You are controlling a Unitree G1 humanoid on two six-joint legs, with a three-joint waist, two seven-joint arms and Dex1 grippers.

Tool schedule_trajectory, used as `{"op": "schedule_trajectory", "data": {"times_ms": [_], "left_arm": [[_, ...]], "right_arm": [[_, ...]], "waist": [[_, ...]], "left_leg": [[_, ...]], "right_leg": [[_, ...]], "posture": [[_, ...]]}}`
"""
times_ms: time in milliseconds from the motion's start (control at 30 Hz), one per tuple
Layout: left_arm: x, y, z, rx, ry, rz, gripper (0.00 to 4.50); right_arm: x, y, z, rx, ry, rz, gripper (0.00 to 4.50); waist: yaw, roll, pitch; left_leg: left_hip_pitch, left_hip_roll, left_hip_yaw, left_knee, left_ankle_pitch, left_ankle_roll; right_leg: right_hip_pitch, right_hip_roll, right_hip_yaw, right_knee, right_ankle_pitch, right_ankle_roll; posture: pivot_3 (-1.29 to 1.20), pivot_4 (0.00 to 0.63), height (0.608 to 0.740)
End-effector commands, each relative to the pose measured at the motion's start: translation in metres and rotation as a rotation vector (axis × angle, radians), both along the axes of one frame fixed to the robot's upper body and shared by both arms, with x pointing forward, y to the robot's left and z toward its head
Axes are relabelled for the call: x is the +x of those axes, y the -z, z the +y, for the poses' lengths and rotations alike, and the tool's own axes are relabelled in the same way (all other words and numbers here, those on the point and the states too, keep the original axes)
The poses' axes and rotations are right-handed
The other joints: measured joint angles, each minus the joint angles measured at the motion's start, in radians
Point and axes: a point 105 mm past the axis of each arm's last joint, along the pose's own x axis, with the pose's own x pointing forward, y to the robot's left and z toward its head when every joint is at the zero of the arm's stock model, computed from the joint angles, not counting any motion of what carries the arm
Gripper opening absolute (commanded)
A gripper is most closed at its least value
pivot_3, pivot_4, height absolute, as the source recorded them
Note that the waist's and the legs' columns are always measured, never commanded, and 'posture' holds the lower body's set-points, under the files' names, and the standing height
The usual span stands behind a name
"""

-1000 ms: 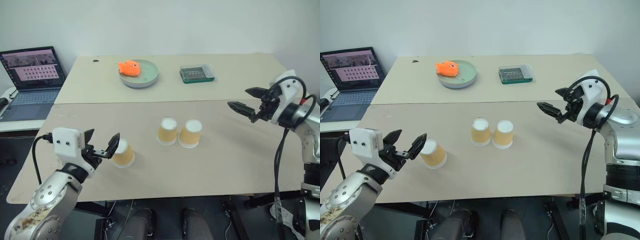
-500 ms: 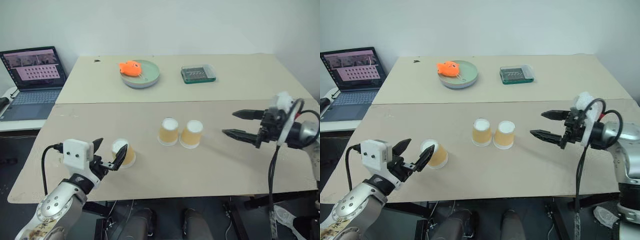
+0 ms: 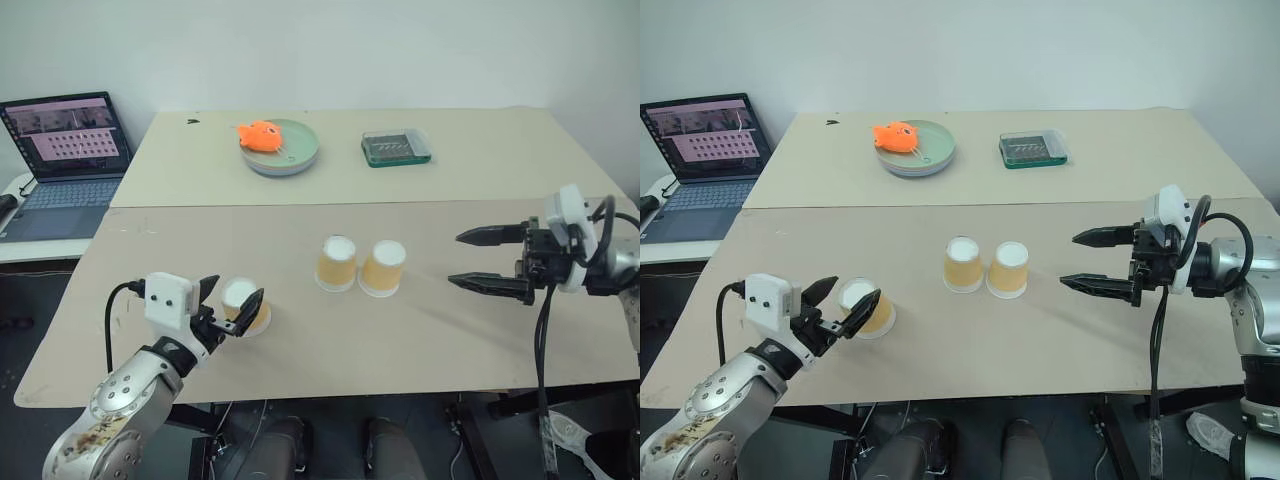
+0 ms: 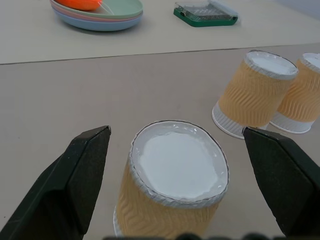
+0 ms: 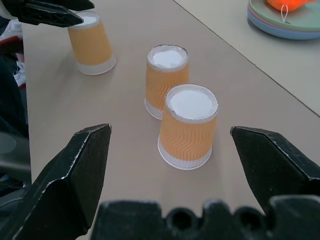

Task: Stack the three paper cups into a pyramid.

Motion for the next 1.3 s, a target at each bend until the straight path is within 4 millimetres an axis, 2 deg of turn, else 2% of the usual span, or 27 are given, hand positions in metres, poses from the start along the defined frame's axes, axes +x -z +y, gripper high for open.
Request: {"op": "schedule_trajectory", "data": {"times_ms": [33, 433, 533, 633, 667, 767, 900, 1033, 1267, 1300], "left_arm": [[0.003, -0.003, 0.003, 0.027, 0.001, -0.034, 4.5], [0.021, -0.001, 0.003, 0.064, 0.025, -0.053, 4.5], [0.022, -0.001, 0.002, 0.063, 0.034, -0.055, 3.8], [0.024, -0.003, 0.002, 0.062, 0.036, -0.062, 2.68], [0.024, -0.003, 0.002, 0.063, 0.036, -0.064, 2.53], [0.025, -0.005, 0.002, 0.063, 0.037, -0.068, 2.53], [0.035, -0.024, 0.004, 0.065, 0.031, -0.126, 2.53], [0.055, -0.057, 0.003, 0.084, 0.096, -0.21, 2.53], [0.076, -0.1, -0.021, 0.238, 0.457, -0.203, 2.53], [0.086, -0.114, -0.026, 0.234, 0.514, -0.22, 2.53]], "right_arm": [[-0.003, -0.015, 0.0, -0.009, -0.016, -0.056, 4.48], [-0.001, -0.014, -0.002, -0.012, 0.006, -0.063, 4.48], [-0.001, -0.014, -0.003, -0.015, 0.01, -0.068, 4.5], [0.0, -0.015, -0.004, -0.016, 0.023, -0.073, 4.5], [0.0, -0.015, -0.004, -0.016, 0.025, -0.072, 4.5], [-0.001, -0.014, -0.004, -0.015, 0.027, -0.071, 4.5], [0.0, -0.014, -0.004, -0.011, 0.034, -0.075, 4.5], [0.002, -0.015, -0.002, -0.001, 0.046, -0.085, 4.5], [0.007, -0.019, 0.003, 0.023, 0.073, -0.112, 4.5], [0.008, -0.018, 0.004, 0.031, 0.078, -0.117, 4.5]], "waist": [[0.001, 0.0, 0.0], [0.002, 0.0, 0.0], [0.002, 0.0, 0.0], [0.002, 0.0, 0.0], [0.002, 0.0, 0.0], [0.002, 0.0, 0.0], [0.002, 0.0, 0.0], [0.01, 0.0, 0.0], [0.009, 0.0, 0.0], [0.009, -0.001, 0.0]], "left_leg": [[0.0, 0.0, 0.0, 0.0, 0.0, 0.0], [-0.001, 0.0, 0.0, 0.0, 0.0, 0.0], [-0.001, 0.0, 0.0, 0.0, -0.001, 0.0], [-0.001, 0.0, 0.0, 0.0, -0.001, 0.0], [-0.001, 0.0, 0.0, 0.0, -0.001, 0.0], [-0.001, 0.0, 0.0, 0.0, -0.001, 0.0], [-0.001, 0.0, 0.0, 0.0, -0.001, 0.0], [-0.001, 0.0, -0.001, 0.0, 0.0, 0.0], [-0.003, 0.0, -0.001, 0.0, -0.001, -0.001], [-0.003, 0.0, -0.001, 0.0, -0.001, -0.001]], "right_leg": [[0.0, 0.0, 0.0, 0.0, 0.0, 0.0], [-0.001, 0.0, 0.0, -0.001, 0.0, 0.0], [-0.001, 0.0, 0.0, -0.001, 0.0, 0.0], [-0.001, 0.0, 0.0, -0.001, 0.0, 0.0], [-0.001, 0.0, 0.0, -0.001, 0.0, 0.0], [-0.001, 0.0, 0.0, -0.001, 0.0, 0.0], [-0.001, 0.0, 0.0, -0.001, 0.0, 0.0], [-0.001, 0.0, -0.002, 0.0, 0.0, 0.0], [-0.004, 0.001, -0.002, 0.0, 0.001, -0.001], [-0.005, 0.001, -0.002, 0.0, 0.001, -0.002]], "posture": [[0.0, 0.15, 0.74], [0.0, 0.15, 0.74], [0.0, 0.15, 0.74], [0.0, 0.15, 0.74], [0.0, 0.15, 0.74], [0.0, 0.15, 0.74], [0.0, 0.15, 0.74], [0.0, 0.15, 0.74], [0.0, 0.15, 0.74], [0.0, 0.15, 0.74]]}}
